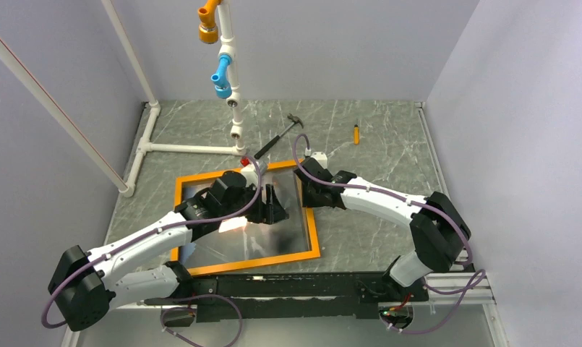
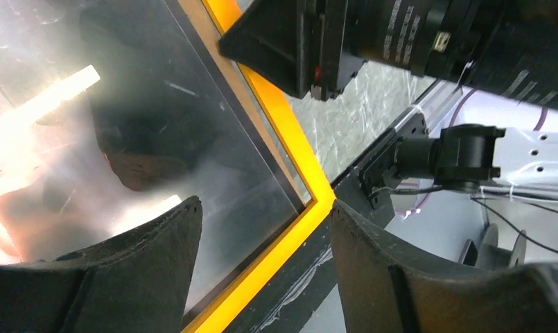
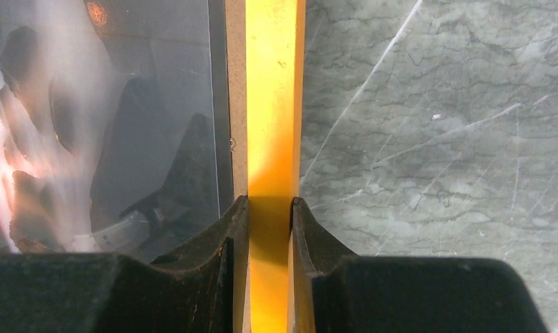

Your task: Take the photo out of the frame

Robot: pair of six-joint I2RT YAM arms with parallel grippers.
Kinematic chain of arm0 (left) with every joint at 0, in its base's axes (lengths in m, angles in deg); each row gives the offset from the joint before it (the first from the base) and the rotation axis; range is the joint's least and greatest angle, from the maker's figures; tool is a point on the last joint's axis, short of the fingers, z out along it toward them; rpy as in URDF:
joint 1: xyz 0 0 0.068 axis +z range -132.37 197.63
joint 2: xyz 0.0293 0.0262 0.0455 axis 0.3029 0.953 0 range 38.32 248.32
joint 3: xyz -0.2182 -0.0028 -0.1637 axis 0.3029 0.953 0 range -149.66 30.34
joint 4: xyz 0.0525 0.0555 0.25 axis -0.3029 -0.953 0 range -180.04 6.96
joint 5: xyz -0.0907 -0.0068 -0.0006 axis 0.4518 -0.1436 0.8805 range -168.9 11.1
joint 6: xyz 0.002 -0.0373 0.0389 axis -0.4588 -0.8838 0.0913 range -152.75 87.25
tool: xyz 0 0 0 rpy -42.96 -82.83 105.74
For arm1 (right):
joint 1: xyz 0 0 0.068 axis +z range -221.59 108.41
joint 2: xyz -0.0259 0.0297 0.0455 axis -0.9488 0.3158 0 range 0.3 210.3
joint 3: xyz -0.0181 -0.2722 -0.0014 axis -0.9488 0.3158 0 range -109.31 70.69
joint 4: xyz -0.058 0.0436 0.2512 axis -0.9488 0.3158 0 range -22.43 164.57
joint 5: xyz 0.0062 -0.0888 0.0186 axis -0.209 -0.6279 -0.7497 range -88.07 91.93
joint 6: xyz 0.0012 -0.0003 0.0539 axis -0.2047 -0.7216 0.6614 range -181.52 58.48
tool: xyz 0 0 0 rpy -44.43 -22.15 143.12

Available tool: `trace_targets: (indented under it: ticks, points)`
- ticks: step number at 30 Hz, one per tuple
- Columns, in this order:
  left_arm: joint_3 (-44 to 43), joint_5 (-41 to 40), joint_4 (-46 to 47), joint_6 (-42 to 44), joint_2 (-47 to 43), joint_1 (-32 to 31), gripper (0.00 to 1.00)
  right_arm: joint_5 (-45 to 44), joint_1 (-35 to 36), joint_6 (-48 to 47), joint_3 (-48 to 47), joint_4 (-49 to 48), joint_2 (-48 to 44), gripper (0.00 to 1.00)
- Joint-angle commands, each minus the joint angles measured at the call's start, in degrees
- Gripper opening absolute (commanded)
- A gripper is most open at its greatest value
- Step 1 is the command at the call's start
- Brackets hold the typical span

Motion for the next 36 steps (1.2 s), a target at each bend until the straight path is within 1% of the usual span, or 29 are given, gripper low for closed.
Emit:
trace_targets:
  ticks: [1,3,5,6,8,10,12,14,15,16,17,18,19,21,23,25,27,29,31,32,33,35,36]
  points:
    - [-1.0,-0.3,4.1,-3.6,-1.4,2.4,0.71,-5.8,2.1,-2.0,-3.0,-0.4,0.3,0.00]
    - [1.7,-3.8,3.7,-4.4,-6.2,4.7,0.73,-15.8,7.0,-3.2,-1.9,-1.7,-0.6,0.00]
    - [6.2,-5.1,6.1,-4.4,-11.1,8.0,0.78,-23.2,10.7,-5.5,3.1,-8.6,-2.2,0.00]
    - [7.9,-3.2,7.2,-4.7,-12.5,10.9,0.80,-25.8,11.5,-6.2,4.2,-11.6,-2.3,0.00]
    - [9.3,5.6,7.2,-5.1,-12.7,18.4,0.80,-30.3,12.1,-8.1,4.2,-14.6,-3.7,0.00]
    - [9.4,12.0,6.0,-4.8,-12.1,24.2,0.80,-31.8,12.2,-12.1,2.9,-18.0,-7.1,0.00]
    - [9.6,13.8,5.7,-4.4,-12.5,26.9,0.82,-31.5,12.2,-13.8,1.7,-20.3,-8.4,0.00]
    - [9.4,14.1,5.6,-4.9,-13.1,28.2,0.82,-30.1,12.2,-15.2,3.3,-22.6,-7.5,0.00]
    - [9.1,14.4,5.4,-5.2,-13.1,28.7,0.82,-29.4,12.5,-13.7,2.6,-19.8,-7.9,0.00]
    - [8.9,14.7,4.9,-5.7,-12.9,29.0,0.82,-29.8,14.1,-14.3,3.2,-20.5,-9.9,0.00]
    - [8.7,14.9,4.7,-6.2,-12.9,29.2,0.82,-30.9,16.4,-16.2,5.3,-24.3,-12.3,0.00]
    - [8.9,15.2,5.1,-6.8,-12.9,29.2,0.83,-30.7,17.3,-17.1,7.8,-27.8,-13.3,0.00]
    - [9.4,15.3,6.2,-7.5,-12.9,29.3,0.83,-28.9,16.3,-16.7,9.5,-29.6,-12.0,0.00]
    - [10.2,15.9,9.1,-8.9,-11.9,29.3,0.83,-25.6,13.3,-13.3,7.6,-24.0,-6.2,0.00]
    - [9.6,18.2,9.9,-8.8,-9.1,29.3,0.84,-22.0,12.9,-14.1,8.1,-25.4,-6.8,0.00]
    - [8.9,21.0,10.7,-7.9,-6.7,29.2,0.83,-19.5,11.4,-12.3,8.6,-24.6,-8.1,0.00]
    - [9.6,21.2,11.2,-8.1,-5.7,29.2,0.84,-16.5,9.2,-11.7,9.3,-24.1,-7.5,0.00]
    - [10.7,21.1,14.6,-8.9,-5.4,29.2,0.84,-12.4,6.8,-10.9,9.9,-23.0,-6.1,0.00]
    - [10.5,22.2,15.9,-9.2,-4.1,29.1,0.84,-7.4,4.1,-9.7,10.6,-22.2,-5.0,0.11]
    - [9.9,23.0,16.0,-8.7,-3.1,28.8,0.84,-5.3,3.2,-9.2,11.1,-22.3,-4.9,0.13]
    - [9.0,23.4,15.6,-7.8,-2.1,28.0,0.84,-3.9,2.5,-8.8,11.6,-22.6,-5.0,0.18]
    - [7.6,22.3,14.4,-6.2,-0.7,25.5,0.84,0.0,0.8,-8.0,11.7,-21.8,-4.6,0.32]
    - [7.4,21.5,14.2,-5.5,-0.4,23.8,0.85,1.0,0.1,-7.3,11.0,-20.3,-4.2,0.41]
